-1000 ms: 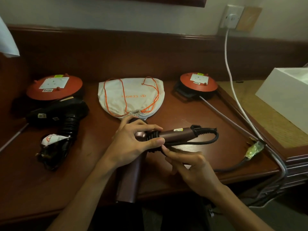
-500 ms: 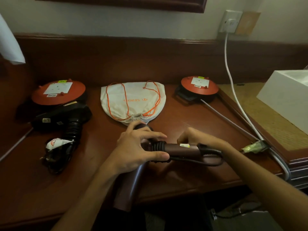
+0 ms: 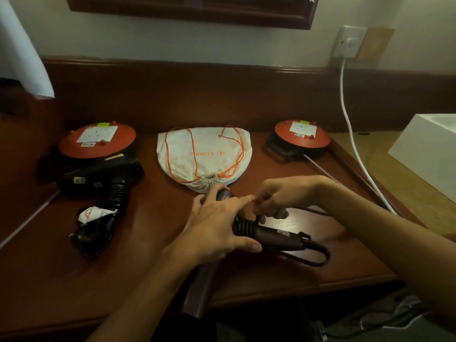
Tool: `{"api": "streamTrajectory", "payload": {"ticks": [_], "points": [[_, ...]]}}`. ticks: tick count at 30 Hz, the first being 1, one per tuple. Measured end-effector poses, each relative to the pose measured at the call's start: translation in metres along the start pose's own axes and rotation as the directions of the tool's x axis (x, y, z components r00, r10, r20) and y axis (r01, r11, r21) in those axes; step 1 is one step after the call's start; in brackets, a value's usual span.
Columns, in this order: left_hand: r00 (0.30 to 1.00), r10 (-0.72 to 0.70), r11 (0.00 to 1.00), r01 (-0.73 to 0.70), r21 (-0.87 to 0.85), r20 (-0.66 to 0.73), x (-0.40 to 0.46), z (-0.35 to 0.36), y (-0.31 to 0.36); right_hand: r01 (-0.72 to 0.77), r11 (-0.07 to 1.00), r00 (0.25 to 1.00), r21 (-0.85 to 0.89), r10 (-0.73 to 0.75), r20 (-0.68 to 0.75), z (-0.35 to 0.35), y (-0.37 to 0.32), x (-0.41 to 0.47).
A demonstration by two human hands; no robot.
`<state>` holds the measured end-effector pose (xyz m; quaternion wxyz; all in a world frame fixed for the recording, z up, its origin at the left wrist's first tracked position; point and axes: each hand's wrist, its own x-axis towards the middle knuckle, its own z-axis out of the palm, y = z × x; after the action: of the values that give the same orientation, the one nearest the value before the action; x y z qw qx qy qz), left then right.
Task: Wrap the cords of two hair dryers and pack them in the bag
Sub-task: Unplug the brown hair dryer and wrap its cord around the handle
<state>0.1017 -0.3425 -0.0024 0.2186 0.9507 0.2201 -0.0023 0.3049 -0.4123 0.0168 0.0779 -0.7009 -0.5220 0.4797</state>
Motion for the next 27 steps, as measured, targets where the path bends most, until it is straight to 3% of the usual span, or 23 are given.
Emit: {"api": "streamTrajectory", "payload": {"ticks": [4,10,15,18,21,24,27], "points": [[0.998,0.004,0.992,0.004,0.126,-0.058,0.009,0.009,0.003,-0.092,0.989,0.995,0.115,0.096,-0.036,0.006,-0.008,-0.006],[0.995,-0.074,0.958,0.053,0.283,0.066,0.021,0.009,-0.002,-0.003,1.0,0.976,-0.022,-0.002,-0.22,0.014,-0.03,-0.044],[1.0,-0.011,0.967,0.004,0.254,0.026,0.021,0.008,-0.004,0.09,0.992,0.927,-0.087,-0.115,-0.358,0.051,-0.023,-0.062],[0.997,-0.004,0.986,0.017,0.166,-0.078,0.021,0.009,-0.012,0.204,0.976,0.839,-0.07,-0.211,-0.502,0.078,0.001,-0.064],[0.99,-0.006,0.997,0.017,0.081,-0.142,0.025,0.009,-0.019,0.304,0.951,0.783,-0.057,-0.283,-0.554,0.118,0.022,-0.055],[0.999,-0.017,0.994,0.021,0.107,-0.04,0.027,0.007,-0.015,0.325,0.94,0.725,-0.104,-0.318,-0.61,0.15,0.033,-0.037],[0.989,-0.017,0.957,-0.026,0.29,0.146,0.027,-0.001,-0.011,0.326,0.936,0.686,-0.134,-0.332,-0.647,0.159,0.04,-0.03]]}}
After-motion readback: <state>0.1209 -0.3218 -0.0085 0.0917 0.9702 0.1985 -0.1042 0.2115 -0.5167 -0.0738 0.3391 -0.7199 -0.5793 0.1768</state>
